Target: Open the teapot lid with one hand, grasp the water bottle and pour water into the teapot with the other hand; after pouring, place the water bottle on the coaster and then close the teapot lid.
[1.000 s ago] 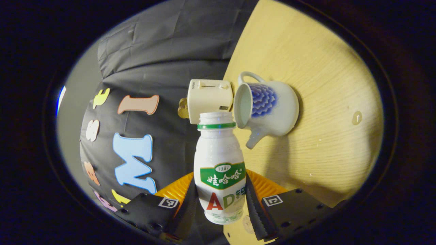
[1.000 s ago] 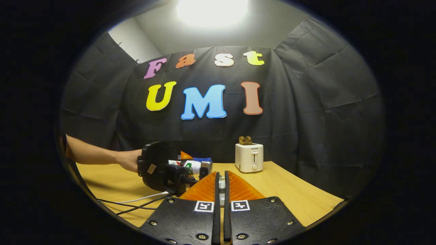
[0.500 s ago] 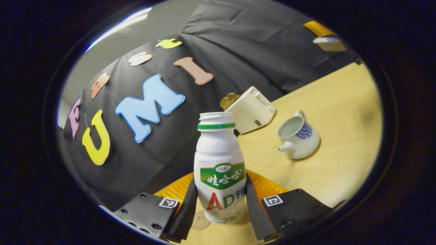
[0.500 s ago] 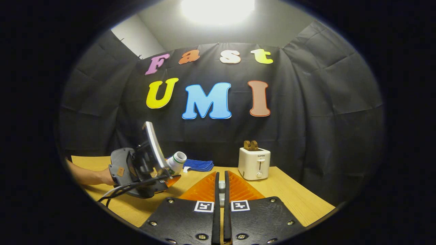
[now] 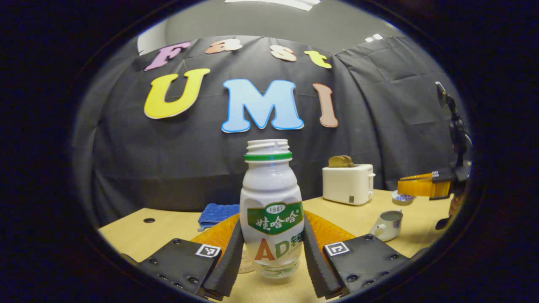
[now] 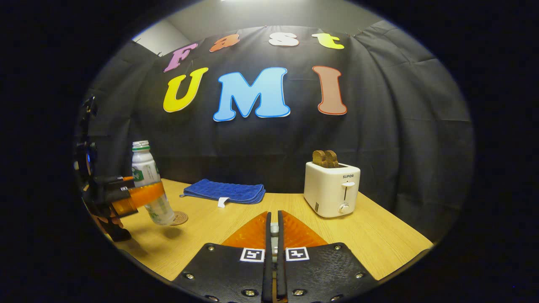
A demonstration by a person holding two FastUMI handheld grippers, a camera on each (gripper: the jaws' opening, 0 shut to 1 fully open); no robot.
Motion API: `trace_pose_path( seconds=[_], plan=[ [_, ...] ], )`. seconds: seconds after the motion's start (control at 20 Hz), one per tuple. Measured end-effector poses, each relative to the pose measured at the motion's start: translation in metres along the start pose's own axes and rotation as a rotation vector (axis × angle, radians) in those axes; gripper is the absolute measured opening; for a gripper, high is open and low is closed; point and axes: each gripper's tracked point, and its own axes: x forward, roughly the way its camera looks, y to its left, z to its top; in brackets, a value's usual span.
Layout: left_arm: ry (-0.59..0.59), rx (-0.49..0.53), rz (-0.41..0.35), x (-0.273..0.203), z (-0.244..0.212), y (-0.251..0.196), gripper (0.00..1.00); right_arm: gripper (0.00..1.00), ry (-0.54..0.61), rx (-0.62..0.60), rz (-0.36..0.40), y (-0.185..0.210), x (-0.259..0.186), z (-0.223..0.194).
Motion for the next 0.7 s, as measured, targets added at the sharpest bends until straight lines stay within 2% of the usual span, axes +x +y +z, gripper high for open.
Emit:
trace_pose_path(
  seconds=[0.05, 0.1, 0.2, 0.6, 0.65, 0.7],
  plan=[
    [0.000, -0.077, -0.002, 0.005, 0.004, 0.003, 0.75, 0.04, 0.005, -0.003, -0.006, 0.001, 0.005, -0.004],
    [0.003, -0.103, -0.004, 0.005, 0.006, 0.006, 0.70, 0.04, 0.015, -0.014, -0.016, -0.001, 0.010, -0.011],
    [0.001, -0.108, 0.007, 0.004, 0.006, 0.012, 0.80, 0.04, 0.017, -0.032, -0.038, -0.005, 0.016, -0.019],
    [0.016, -0.085, 0.048, 0.008, -0.003, 0.026, 0.80, 0.04, 0.047, -0.004, -0.035, -0.001, 0.017, -0.040],
    [0.024, -0.086, 0.052, 0.009, -0.006, 0.027, 0.75, 0.04, 0.053, -0.017, -0.039, 0.000, 0.017, -0.043],
    [0.029, -0.091, 0.051, 0.010, -0.009, 0.027, 0.80, 0.04, 0.050, -0.028, -0.041, 0.000, 0.017, -0.044]
  ],
)
